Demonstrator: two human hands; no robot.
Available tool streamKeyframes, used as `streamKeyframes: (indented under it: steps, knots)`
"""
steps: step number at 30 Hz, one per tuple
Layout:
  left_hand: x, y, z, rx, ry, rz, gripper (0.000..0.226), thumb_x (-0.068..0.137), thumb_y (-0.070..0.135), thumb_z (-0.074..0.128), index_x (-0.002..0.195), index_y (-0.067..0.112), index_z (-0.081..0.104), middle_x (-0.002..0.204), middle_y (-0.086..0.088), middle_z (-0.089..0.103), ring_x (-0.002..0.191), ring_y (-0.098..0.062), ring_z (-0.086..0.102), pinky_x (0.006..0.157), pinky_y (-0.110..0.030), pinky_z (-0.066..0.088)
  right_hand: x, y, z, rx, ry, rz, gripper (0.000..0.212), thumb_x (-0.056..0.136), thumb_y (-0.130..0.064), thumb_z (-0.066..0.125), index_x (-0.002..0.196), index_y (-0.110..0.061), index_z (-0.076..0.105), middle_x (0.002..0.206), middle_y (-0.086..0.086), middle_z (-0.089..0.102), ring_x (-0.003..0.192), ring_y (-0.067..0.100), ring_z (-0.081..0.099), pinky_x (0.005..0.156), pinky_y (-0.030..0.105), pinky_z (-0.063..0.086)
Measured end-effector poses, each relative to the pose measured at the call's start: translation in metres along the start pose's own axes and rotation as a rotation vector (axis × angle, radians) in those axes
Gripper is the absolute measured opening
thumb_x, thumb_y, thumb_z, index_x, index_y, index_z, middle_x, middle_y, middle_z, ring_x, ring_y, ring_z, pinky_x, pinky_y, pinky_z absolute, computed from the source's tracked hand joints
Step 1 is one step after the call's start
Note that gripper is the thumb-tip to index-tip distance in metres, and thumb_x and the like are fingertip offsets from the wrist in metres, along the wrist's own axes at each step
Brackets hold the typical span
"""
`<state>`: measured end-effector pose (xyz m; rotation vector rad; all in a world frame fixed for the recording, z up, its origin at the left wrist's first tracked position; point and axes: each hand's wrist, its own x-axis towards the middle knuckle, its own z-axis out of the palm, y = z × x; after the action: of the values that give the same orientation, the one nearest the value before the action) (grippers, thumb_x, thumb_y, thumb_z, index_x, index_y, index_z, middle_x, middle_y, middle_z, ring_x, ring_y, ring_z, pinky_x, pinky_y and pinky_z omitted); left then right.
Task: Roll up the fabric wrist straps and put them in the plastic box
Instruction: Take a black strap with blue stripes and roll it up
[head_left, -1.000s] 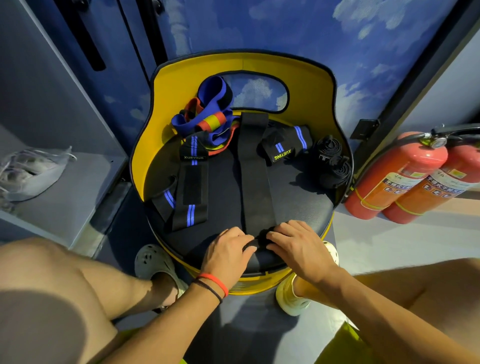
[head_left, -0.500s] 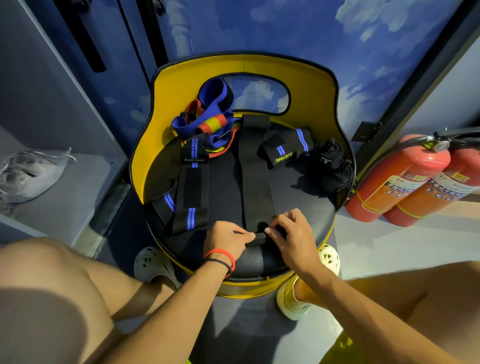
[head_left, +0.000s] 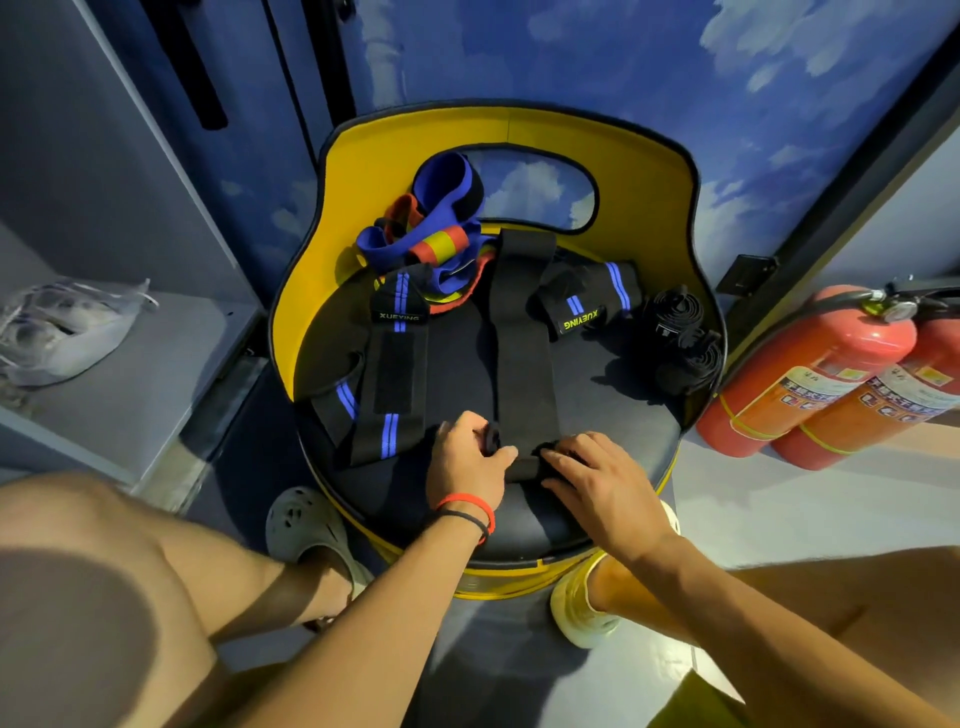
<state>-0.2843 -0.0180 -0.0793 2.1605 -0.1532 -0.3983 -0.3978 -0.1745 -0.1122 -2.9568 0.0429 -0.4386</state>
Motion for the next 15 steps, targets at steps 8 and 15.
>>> streamKeyframes:
  steps: [8, 15]
  knots:
    - [-0.005, -0.005, -0.004, 0.397, 0.030, 0.566, 0.008, 0.093, 0.018, 0.064, 0.095, 0.024, 0.059, 0.091, 0.005, 0.060, 0.087, -0.021, 0.053, 0.077, -0.039, 0.049, 0.012, 0.000, -0.007, -0.066, -0.007, 0.070, 0.034, 0.096, -0.043, 0.059, 0.120, -0.023, 0.073, 0.101, -0.005, 0.064, 0.089, 0.022, 0.058, 0.102, 0.040, 0.044]
    - [-0.004, -0.008, -0.024, 0.431, -0.215, 0.531, 0.022, 0.088, 0.033, 0.074, 0.103, 0.021, 0.064, 0.102, 0.006, 0.054, 0.088, -0.014, 0.056, 0.080, -0.028, 0.049, 0.014, -0.001, -0.008, 0.139, -0.012, 0.196, 0.020, 0.093, -0.042, 0.068, 0.106, -0.027, 0.070, 0.090, -0.007, 0.068, 0.084, 0.017, 0.060, 0.103, 0.041, 0.044]
